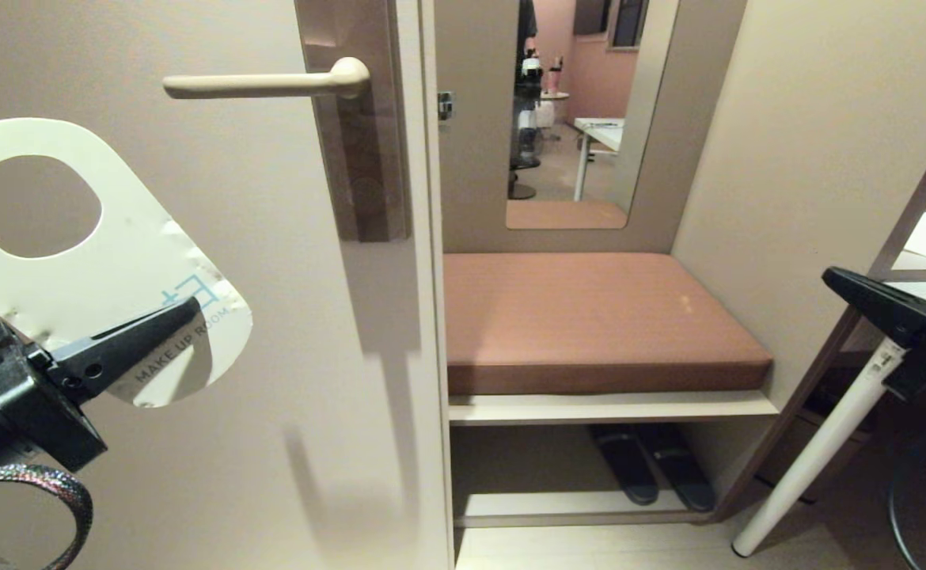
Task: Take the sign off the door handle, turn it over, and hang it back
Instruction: Hang the sign back with the other side facing out
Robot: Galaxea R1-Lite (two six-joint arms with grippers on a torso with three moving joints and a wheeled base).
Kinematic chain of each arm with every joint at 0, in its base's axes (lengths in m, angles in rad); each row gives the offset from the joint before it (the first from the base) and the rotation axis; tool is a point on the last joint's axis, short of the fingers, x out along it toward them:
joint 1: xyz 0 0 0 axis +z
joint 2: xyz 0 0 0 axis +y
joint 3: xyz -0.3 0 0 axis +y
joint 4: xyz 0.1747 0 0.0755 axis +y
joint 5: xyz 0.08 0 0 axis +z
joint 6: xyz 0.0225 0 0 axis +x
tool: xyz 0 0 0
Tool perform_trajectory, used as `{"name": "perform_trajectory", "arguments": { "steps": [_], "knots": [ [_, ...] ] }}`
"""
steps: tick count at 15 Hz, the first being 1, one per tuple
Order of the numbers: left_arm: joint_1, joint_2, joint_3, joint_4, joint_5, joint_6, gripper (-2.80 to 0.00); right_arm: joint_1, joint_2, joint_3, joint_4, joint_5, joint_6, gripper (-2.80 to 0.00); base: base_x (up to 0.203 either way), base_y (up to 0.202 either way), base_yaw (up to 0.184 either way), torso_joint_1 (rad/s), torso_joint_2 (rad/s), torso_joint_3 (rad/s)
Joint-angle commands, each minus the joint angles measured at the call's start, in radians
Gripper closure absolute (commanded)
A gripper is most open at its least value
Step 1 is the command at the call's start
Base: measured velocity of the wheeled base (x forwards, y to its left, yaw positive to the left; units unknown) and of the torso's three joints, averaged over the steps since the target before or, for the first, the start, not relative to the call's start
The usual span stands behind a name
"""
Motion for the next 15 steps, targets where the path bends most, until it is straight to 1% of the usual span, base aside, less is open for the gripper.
{"name": "perform_trajectory", "arguments": {
  "steps": [1, 3, 5, 6, 8, 11, 14, 15],
  "knots": [
    [0.000, -0.025, 0.030, -0.004, -0.002, 0.013, 0.00, -0.065, -0.059, 0.081, -0.006, 0.002, -0.012, 0.00, 0.000, 0.000, 0.000, 0.000, 0.00, 0.000],
    [0.000, -0.031, 0.046, -0.004, -0.002, 0.032, 0.00, -0.089, -0.147, 0.196, -0.004, 0.004, -0.020, 0.00, 0.000, 0.000, 0.000, 0.000, 0.00, 0.000],
    [0.000, -0.032, 0.048, -0.004, -0.002, 0.033, 0.00, -0.093, -0.243, 0.298, -0.001, 0.005, -0.022, 0.00, 0.000, 0.000, 0.000, 0.000, 0.00, 0.000],
    [0.000, -0.032, 0.049, -0.004, -0.002, 0.033, 0.00, -0.094, -0.288, 0.318, 0.018, 0.005, -0.021, 0.00, 0.000, 0.000, 0.000, 0.000, 0.00, 0.000],
    [0.000, -0.033, 0.064, -0.004, -0.002, 0.035, 0.00, -0.094, -0.387, 0.327, 0.120, 0.005, -0.024, 0.00, 0.000, 0.000, 0.000, 0.000, 0.00, 0.000],
    [0.000, -0.058, 0.087, -0.003, -0.002, 0.034, 0.00, -0.095, -0.604, 0.330, 0.350, 0.003, -0.030, 0.00, 0.000, 0.000, 0.000, 0.000, 0.00, 0.000],
    [0.000, -0.090, 0.101, 0.000, -0.002, 0.034, 0.00, -0.094, -0.886, 0.322, 0.650, -0.007, -0.034, 0.00, 0.000, 0.000, 0.000, 0.000, 0.00, 0.000],
    [0.000, -0.092, 0.104, 0.000, -0.002, 0.036, 0.00, -0.092, -0.975, 0.312, 0.766, -0.028, -0.037, 0.00, 0.000, 0.000, 0.000, 0.000, 0.00, 0.000]
  ]
}}
